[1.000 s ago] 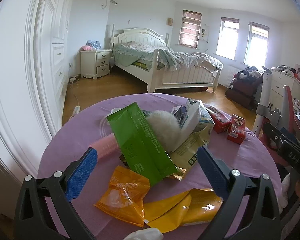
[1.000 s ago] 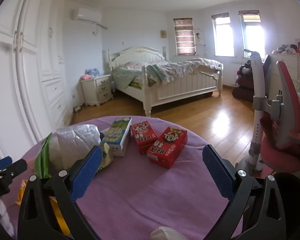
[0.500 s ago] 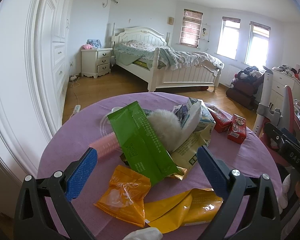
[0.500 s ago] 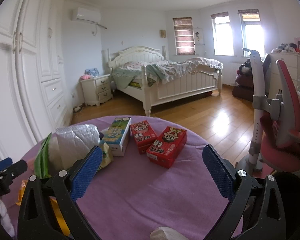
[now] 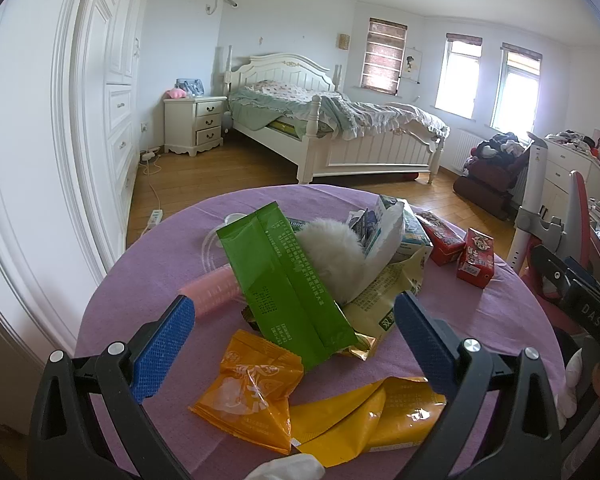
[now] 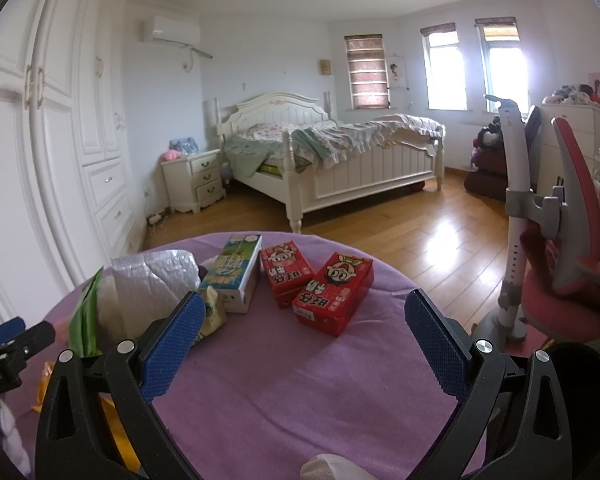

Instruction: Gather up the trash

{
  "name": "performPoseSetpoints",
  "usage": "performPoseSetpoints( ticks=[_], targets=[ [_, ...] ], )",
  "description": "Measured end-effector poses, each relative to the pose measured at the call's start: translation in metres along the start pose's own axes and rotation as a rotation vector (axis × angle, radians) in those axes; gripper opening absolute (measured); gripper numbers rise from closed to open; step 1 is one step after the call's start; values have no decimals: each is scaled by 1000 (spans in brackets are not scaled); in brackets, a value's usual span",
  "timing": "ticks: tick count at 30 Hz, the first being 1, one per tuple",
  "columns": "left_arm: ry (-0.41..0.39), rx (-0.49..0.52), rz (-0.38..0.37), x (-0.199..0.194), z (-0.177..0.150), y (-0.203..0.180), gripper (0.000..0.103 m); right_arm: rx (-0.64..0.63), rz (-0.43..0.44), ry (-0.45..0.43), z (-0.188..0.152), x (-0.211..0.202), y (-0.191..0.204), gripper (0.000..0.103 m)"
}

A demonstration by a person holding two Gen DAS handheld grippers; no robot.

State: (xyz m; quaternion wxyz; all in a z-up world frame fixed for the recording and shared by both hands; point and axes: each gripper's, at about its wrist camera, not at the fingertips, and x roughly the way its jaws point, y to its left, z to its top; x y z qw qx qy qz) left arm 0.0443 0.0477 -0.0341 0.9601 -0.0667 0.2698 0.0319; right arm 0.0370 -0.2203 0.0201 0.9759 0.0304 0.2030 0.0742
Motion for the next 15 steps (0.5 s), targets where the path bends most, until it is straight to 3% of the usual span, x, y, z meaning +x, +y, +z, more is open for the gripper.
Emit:
performPoseSetpoints(
  ticks=[12, 13, 15],
  targets=[
    [2, -26, -3, 1, -1, 6, 98, 12, -4, 2, 1, 2, 0, 99],
    [-3, -45, -15, 0, 0, 11, 98, 16, 3, 7, 1, 3, 0, 99],
    [9, -91, -61, -6, -1, 26, 98, 23, 103, 75, 2, 10, -3, 99]
  ],
)
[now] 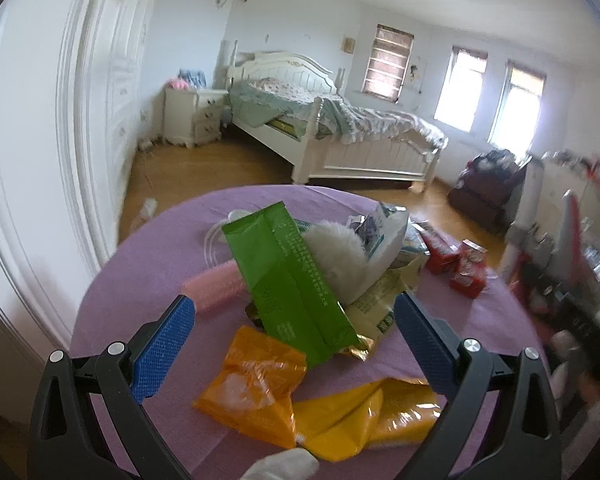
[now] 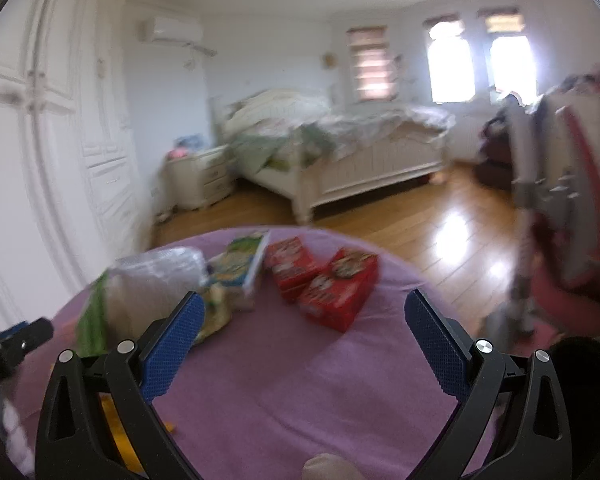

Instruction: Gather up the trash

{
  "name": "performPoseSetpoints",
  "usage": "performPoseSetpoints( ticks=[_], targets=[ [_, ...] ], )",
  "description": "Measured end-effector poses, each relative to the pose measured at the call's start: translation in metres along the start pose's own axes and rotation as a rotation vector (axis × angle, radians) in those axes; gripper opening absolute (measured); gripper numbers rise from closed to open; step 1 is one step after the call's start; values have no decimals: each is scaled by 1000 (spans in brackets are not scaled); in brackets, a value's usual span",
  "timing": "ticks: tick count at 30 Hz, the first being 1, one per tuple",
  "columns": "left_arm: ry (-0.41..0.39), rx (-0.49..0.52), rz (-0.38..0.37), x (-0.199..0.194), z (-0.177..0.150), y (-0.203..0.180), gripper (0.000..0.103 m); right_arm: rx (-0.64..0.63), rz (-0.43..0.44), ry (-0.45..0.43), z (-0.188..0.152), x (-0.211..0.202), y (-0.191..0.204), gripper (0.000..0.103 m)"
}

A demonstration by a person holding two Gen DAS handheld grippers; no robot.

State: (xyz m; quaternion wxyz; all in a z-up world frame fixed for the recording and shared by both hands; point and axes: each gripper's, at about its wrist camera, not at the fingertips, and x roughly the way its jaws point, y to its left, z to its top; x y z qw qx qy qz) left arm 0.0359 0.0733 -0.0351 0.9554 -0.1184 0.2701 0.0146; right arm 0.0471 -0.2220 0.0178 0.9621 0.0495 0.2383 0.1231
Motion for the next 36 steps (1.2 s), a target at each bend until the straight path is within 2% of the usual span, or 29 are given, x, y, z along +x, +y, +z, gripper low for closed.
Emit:
performPoseSetpoints(
  ticks=[3, 5, 7, 8, 10, 12, 13, 14, 16, 20, 21, 22, 24, 26, 29, 31, 34, 36],
  targets=[
    [40, -1, -22, -11, -3, 27, 98, 36, 179, 137, 1, 10, -4, 99],
    [106, -13, -67, -10, -6, 47, 98, 10, 347, 231, 1, 15, 5, 99],
    [198, -35, -116, -3, -10, 63, 98, -95, 435, 270, -1, 22, 29, 99],
    [226, -34, -129, 0, -11, 65, 98, -99, 481, 281, 0, 19, 37, 99],
    [254, -15, -138, 4, -10, 64, 98, -223, 551, 286, -4, 9, 70, 98],
    [259, 3, -167, 6, -8, 58, 98, -351, 580, 345, -12, 13, 92, 90],
    [258, 12, -171, 8, -6, 55, 98, -411, 591, 374, -16, 14, 100, 84],
    [253, 23, -158, 10, -4, 53, 98, -475, 595, 389, -24, 16, 112, 83],
    [255, 25, -143, 16, 0, 53, 98, -544, 608, 425, -31, 17, 122, 83],
    [309, 22, -187, 30, 1, 51, 98, -631, 635, 528, -50, 27, 138, 82],
    [318, 32, -191, 31, 1, 49, 98, -654, 640, 553, -56, 23, 140, 80],
    [329, 46, -195, 32, -2, 47, 98, -680, 636, 582, -63, 19, 141, 73],
    [345, 58, -203, 34, -6, 44, 98, -689, 637, 562, -66, 9, 138, 64],
    [355, 63, -199, 36, -9, 42, 98, -658, 631, 555, -68, -8, 130, 50],
    [362, 46, -197, 38, -9, 45, 98, -611, 582, 545, -55, -11, 109, 37],
    [368, 36, -201, 41, -9, 45, 98, -561, 554, 548, -51, -28, 91, 36],
    [382, 66, -185, 46, -10, 39, 92, -413, 520, 545, -41, -50, 44, 35],
    [378, 114, -138, 49, -10, 31, 67, -291, 498, 535, -31, -51, 21, 35]
  ],
)
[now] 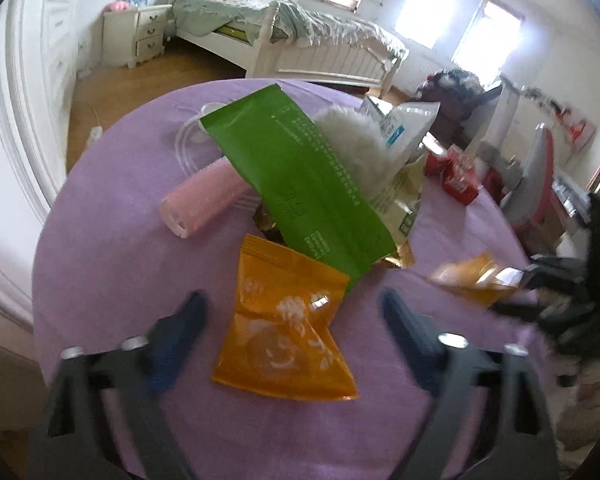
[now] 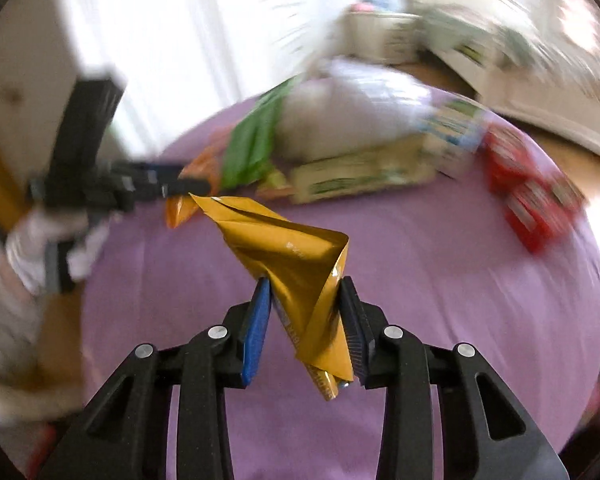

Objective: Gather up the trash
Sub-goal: 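Grasp the orange wrapper with the left tool while the right tool grasps the gold wrapper, then carry both wrappers to the black bin and open both tools over it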

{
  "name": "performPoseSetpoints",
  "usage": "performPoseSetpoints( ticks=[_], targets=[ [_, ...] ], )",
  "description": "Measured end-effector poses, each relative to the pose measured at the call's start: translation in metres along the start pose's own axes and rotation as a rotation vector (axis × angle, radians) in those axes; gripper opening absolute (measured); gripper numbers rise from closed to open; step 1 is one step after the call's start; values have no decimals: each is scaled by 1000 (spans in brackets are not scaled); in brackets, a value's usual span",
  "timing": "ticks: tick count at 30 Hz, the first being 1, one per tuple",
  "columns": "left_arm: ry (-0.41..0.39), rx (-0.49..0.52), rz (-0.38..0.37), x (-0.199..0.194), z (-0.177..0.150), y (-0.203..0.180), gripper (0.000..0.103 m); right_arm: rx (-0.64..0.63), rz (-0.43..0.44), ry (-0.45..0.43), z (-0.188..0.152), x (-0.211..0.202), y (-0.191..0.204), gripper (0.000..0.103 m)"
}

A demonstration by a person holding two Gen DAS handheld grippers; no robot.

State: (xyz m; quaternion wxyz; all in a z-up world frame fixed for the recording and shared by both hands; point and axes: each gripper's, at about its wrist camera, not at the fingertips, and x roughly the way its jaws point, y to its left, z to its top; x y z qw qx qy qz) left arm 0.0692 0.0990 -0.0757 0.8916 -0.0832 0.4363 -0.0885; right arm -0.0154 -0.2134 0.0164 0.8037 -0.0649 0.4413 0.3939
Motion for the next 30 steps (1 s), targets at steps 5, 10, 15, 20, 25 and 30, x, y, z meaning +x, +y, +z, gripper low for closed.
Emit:
performPoseSetpoints(
  ticks=[5, 10, 15, 20, 25, 30],
  targets=[
    [-22, -27, 61, 1, 2, 4, 49, 213, -5, -116, -24, -51, -32, 35],
    [-75, -94, -15, -20, -8, 0, 48, 354, -4, -224, -39, -66, -52, 36],
    [-134, -12, -155, -47, -6, -69, 48, 512, 12, -347, -71, -79, -92, 36],
    [-127, 125, -375, -38, 6, -180, 48, 641, -68, -493, -121, -141, -121, 36],
    [-52, 225, -548, 7, 9, -287, 48, 803, -188, -595, -190, -183, -160, 36],
    [68, 288, -663, 69, -2, -380, 48, 975, -297, -606, -260, -199, -197, 36]
  ],
)
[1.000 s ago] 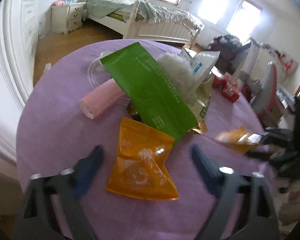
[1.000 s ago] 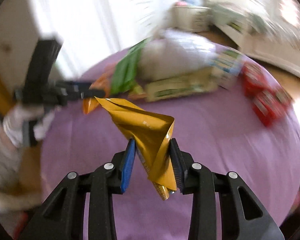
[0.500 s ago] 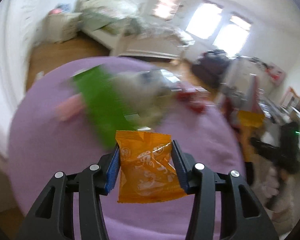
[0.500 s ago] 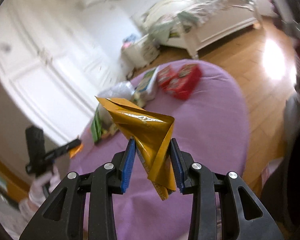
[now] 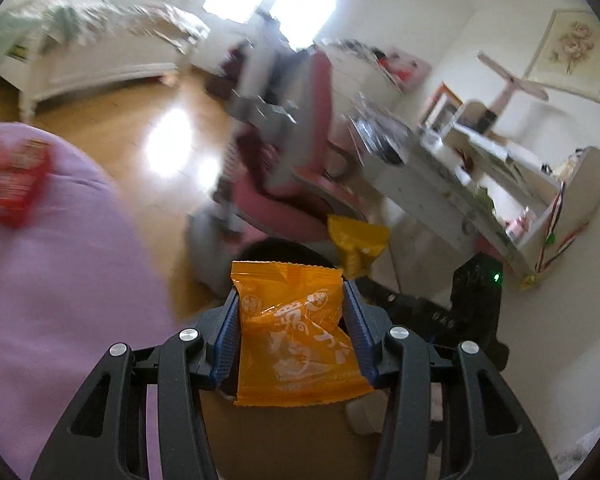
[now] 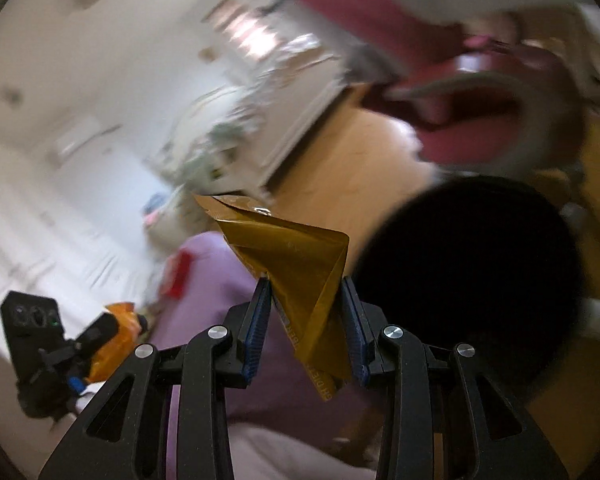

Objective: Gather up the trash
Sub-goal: 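Carry both wrappers to the black bin and open both tools over it, then grasp the green packet with the left tool while the right tool grasps the silver bag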

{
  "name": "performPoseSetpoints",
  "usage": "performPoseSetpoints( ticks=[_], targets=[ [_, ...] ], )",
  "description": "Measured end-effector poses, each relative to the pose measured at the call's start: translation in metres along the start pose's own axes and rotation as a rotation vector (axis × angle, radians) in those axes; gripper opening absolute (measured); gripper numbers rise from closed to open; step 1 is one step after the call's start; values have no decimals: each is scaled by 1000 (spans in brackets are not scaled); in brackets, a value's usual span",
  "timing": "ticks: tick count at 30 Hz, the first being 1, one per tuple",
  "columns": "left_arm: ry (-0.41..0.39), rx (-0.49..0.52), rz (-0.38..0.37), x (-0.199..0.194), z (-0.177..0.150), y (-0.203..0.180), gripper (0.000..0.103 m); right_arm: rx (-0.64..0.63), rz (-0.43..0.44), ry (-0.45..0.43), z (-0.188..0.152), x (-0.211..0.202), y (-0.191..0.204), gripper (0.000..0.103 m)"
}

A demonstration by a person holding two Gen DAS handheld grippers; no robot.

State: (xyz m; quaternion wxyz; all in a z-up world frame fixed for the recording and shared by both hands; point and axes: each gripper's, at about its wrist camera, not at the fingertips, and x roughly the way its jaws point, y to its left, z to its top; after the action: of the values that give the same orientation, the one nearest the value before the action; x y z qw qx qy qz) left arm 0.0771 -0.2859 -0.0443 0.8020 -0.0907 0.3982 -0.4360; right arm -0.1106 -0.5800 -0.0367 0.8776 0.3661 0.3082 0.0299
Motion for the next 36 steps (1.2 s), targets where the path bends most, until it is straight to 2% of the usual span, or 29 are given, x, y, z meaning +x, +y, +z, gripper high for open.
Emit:
performPoseSetpoints(
  ticks=[5, 11, 13, 15, 17, 19, 20, 21, 27, 30, 34, 36],
  targets=[
    [96, 46, -33, 78, -2, -19, 48, 114, -80, -2, -12, -1, -60, 36],
    [166, 71, -25, 125, -5, -27, 49, 156, -102, 10, -20, 9, -74, 36],
    [182, 79, -19, 132, -7, -28, 49, 164, -107, 16, -18, 27, -74, 37],
    [195, 90, -5, 138, -9, -26, 51, 175, -110, 27, -20, 29, -76, 42],
    [213, 94, 11, 144, -11, -25, 51, 189, -120, 36, -18, 32, -75, 54],
    [224, 90, 39, 141, -10, -24, 64, 196, -132, 29, -14, 35, -78, 63],
    [212, 87, 50, 139, -9, -24, 76, 194, -140, 22, -14, 34, -77, 65],
    [190, 85, 55, 133, -8, -23, 81, 192, -142, 18, -13, 32, -77, 65],
    [117, 76, 38, 91, -1, -27, 81, 157, -140, 6, -8, 26, -58, 65],
    [66, 77, 32, 58, 1, -29, 81, 106, -125, 17, -7, 29, -33, 65],
    [-34, 56, 62, -3, 1, -18, 81, -4, -80, 50, -4, 42, 21, 65],
    [-81, 30, 90, -31, 0, -4, 81, -66, -54, 73, -3, 53, 51, 72]
  ],
)
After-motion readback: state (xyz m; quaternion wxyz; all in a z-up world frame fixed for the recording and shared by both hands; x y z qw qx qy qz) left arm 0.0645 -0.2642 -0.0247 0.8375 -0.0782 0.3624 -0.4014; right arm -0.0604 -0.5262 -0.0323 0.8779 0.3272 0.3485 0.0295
